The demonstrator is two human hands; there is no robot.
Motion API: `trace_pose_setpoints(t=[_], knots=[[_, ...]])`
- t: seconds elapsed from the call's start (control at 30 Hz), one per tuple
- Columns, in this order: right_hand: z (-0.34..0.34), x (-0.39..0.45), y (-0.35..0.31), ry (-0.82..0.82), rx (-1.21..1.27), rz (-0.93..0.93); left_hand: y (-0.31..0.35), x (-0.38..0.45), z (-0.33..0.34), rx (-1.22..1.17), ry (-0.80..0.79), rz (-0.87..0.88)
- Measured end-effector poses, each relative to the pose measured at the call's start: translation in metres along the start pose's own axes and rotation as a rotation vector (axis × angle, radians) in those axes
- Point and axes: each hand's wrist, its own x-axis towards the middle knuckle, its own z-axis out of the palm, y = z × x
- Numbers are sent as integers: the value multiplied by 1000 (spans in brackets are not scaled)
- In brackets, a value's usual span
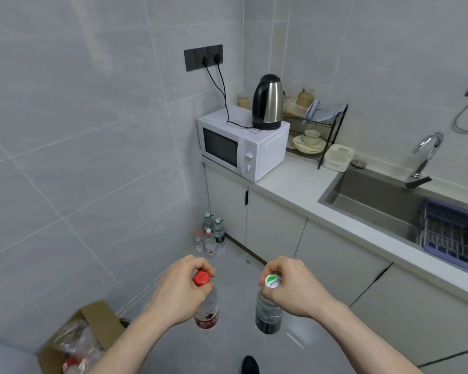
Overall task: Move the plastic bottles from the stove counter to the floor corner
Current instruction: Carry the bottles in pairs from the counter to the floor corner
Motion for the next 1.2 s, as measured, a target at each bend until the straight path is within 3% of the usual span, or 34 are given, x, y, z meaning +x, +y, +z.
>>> trace_pose_setpoints(t=[0.57, 0.93, 1.2], knots=[[19, 275, -62, -197, -16, -94, -97, 190, -43, -40, 113, -198], [87, 410, -117, -218, -42, 50, -207, 308, -78, 9, -36, -204], [120, 476, -116, -182, 66, 244, -266, 405, -67, 104, -188, -185]])
